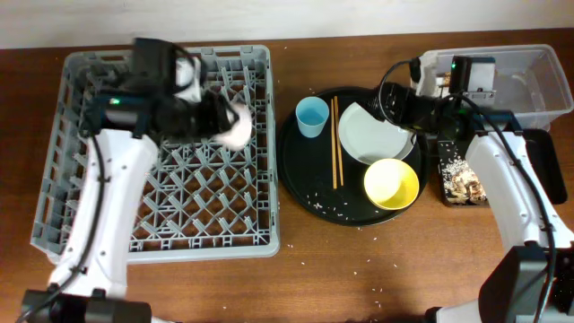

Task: Sort waste into correct bins and load items into the dishwasher rack
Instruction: 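Grasp the blue cup with the right gripper and hand it to left gripper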

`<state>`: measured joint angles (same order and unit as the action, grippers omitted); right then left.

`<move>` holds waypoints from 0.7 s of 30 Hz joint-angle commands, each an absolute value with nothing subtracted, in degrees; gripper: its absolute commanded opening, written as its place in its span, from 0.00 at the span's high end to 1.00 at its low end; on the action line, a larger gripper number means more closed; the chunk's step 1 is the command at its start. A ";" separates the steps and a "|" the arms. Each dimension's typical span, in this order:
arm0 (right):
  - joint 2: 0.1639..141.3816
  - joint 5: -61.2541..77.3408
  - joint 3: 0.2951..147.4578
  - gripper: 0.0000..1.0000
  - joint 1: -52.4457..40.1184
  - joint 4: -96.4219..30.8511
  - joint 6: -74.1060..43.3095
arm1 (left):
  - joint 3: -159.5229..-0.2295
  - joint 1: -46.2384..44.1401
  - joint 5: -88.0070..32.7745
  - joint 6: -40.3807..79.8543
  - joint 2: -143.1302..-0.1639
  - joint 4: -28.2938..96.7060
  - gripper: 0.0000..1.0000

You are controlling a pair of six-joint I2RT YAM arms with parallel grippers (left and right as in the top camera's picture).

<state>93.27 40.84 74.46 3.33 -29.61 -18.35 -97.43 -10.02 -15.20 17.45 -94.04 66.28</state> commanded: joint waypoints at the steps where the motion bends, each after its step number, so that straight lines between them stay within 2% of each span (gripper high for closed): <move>1: 92.62 34.85 74.50 0.01 3.46 -29.65 -16.25 | -98.28 -16.99 -1.17 14.04 -95.07 75.70 0.61; 5: 92.62 34.87 74.48 0.02 3.40 -30.85 -15.35 | -95.46 -23.27 0.05 14.06 -99.37 79.35 0.61; 11: 92.62 34.85 74.48 0.02 3.40 -31.16 -15.20 | -87.92 -24.60 0.45 14.24 -105.60 74.65 0.61; 12: 92.62 34.85 74.48 0.02 3.40 -31.16 -15.20 | -87.48 -24.60 0.45 14.24 -106.54 73.82 0.53; 14: 92.64 34.65 74.48 0.06 2.85 -30.96 -15.25 | -87.39 -24.60 0.45 14.24 -108.42 72.58 0.21; 15: 92.71 33.65 74.48 0.14 1.91 -29.78 -16.34 | -87.39 -24.60 0.43 14.24 -108.73 72.18 0.16; 17: 93.51 25.06 74.48 0.19 -1.76 -25.67 -22.15 | -87.68 -24.58 0.45 14.22 -108.73 70.57 0.08; 19: 95.81 16.10 74.48 0.21 -6.96 -21.45 -27.29 | -91.81 -23.64 -0.67 14.26 -108.62 70.30 0.08; 21: 99.13 12.25 74.48 0.28 -10.94 -17.08 -29.76 | -97.54 -21.65 -3.03 14.26 -108.05 70.28 0.08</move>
<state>95.42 20.64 74.41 -6.94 -19.77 -24.99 -90.13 -23.97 -0.23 14.44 -108.66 70.67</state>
